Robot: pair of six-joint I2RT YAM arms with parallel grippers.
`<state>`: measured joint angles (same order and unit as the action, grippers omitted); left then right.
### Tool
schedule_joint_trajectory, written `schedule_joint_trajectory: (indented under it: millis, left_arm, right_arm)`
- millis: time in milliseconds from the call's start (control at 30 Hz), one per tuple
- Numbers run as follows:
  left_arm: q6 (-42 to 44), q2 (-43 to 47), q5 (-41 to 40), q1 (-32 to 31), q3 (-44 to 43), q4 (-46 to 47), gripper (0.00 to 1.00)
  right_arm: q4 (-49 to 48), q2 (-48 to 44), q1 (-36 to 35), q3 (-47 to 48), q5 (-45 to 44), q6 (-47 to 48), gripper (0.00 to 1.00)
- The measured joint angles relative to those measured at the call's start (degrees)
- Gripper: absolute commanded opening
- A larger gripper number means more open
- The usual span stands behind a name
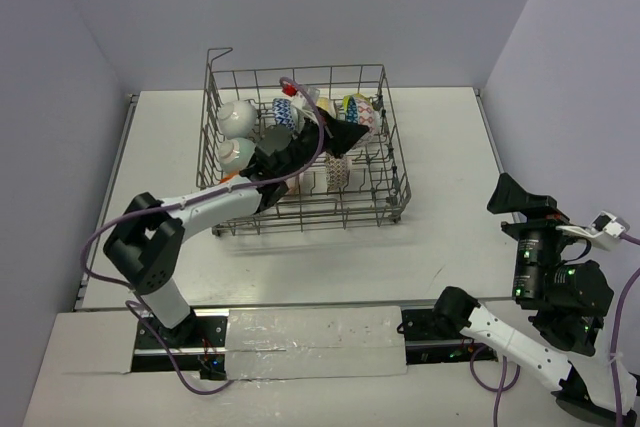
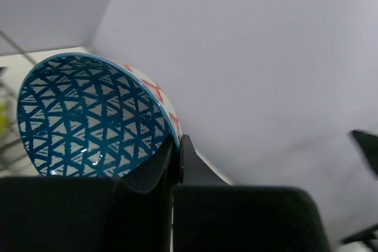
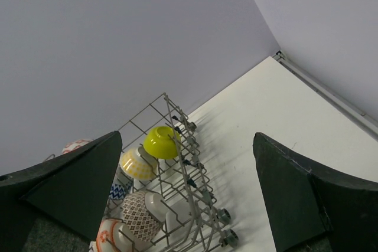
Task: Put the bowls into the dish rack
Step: Insert the bowl into the dish rack.
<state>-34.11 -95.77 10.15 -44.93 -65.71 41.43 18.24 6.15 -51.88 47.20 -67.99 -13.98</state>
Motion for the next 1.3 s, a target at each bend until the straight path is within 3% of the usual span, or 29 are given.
schedule_joint_trajectory:
  millis: [200,300,567,733,867,1067,1300]
  left_arm:
    - [-20.48,-8.22,6.36,1.81,1.29,17.81,0.00]
    - [-28.11,-11.87,7.30,1.79,1.60,21.57,0.00]
    - [-33.33,-11.87,7.26,0.98,1.51,26.29,0.00]
    - [-33.97,-11.98,6.86,0.44,0.87,23.02,0.00]
    - [-31.71,-11.98,6.88,0.33,-1.88,14.05,0.00]
    - [-28.02,-12.02,7.96,1.36,-12.63,-1.51,0.00]
    - [-30.21,-13.42,9.64,3.02,-15.61,-4.50,0.00]
  right_arm:
    - [-0.07,0.02,0.00,0.00,-0.39,0.07,0.99]
    - [-0.07,0.02,0.00,0.00,-0.61,0.15,0.99]
    - [-0.13,0.02,-0.13,0.00,-1.05,0.17,0.99]
    - [-0.13,0.02,-0.39,-0.02,-1.25,0.17,0.99]
    - [-0.15,-0.02,-0.50,-0.04,-1.40,0.17,0.99]
    - [-0.15,-0.15,-0.52,-0.04,-1.40,0.15,0.99]
    - [-0.20,-1.07,-0.76,-0.04,-1.46,0.15,0.99]
